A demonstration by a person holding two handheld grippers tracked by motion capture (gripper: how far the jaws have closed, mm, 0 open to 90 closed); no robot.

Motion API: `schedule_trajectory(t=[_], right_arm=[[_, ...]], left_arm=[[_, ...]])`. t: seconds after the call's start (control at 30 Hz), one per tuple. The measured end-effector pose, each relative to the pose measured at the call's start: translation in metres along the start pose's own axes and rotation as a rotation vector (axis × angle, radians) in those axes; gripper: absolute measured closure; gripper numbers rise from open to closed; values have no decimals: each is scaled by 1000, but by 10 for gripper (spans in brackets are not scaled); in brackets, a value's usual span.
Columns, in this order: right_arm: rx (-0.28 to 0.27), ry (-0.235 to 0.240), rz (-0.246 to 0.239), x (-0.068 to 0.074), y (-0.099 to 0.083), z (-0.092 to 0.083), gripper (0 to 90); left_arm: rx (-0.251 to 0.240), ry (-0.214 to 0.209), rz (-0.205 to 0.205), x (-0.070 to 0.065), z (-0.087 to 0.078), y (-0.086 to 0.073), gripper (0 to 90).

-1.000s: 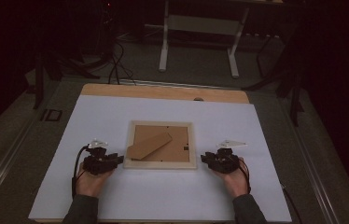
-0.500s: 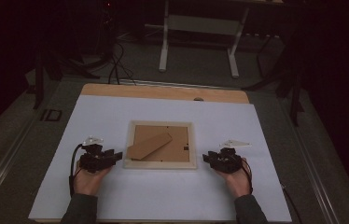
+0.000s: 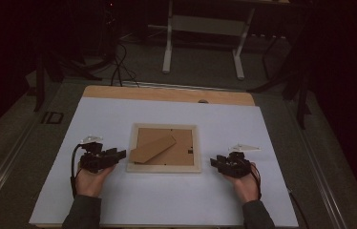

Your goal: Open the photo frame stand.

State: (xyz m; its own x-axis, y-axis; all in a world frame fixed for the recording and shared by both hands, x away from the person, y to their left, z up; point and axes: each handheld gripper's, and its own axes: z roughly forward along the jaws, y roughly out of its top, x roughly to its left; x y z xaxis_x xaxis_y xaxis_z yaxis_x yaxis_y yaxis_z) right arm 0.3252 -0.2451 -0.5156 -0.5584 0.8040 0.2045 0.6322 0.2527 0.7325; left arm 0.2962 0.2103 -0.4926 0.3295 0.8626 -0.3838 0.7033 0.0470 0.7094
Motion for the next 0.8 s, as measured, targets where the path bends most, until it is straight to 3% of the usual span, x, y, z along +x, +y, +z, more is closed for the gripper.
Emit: schedule_trajectory(t=[0.17, 0.3, 0.4, 0.7, 0.8], right_arm=[[-12, -9, -11, 1, 2, -3, 581], [-27, -20, -1, -1, 3, -4, 555], [-26, -22, 1, -1, 2, -4, 546], [-28, -26, 6, -2, 3, -6, 518], [-27, -28, 12, -4, 2, -6, 513]], left_arm=[[-31, -36, 18, -7, -5, 8, 557], [-35, -59, 55, -15, -5, 15, 560], [-20, -64, 92, -22, -1, 20, 546], [43, -97, 151, -30, 15, 40, 485], [57, -90, 173, -33, 21, 46, 443]])
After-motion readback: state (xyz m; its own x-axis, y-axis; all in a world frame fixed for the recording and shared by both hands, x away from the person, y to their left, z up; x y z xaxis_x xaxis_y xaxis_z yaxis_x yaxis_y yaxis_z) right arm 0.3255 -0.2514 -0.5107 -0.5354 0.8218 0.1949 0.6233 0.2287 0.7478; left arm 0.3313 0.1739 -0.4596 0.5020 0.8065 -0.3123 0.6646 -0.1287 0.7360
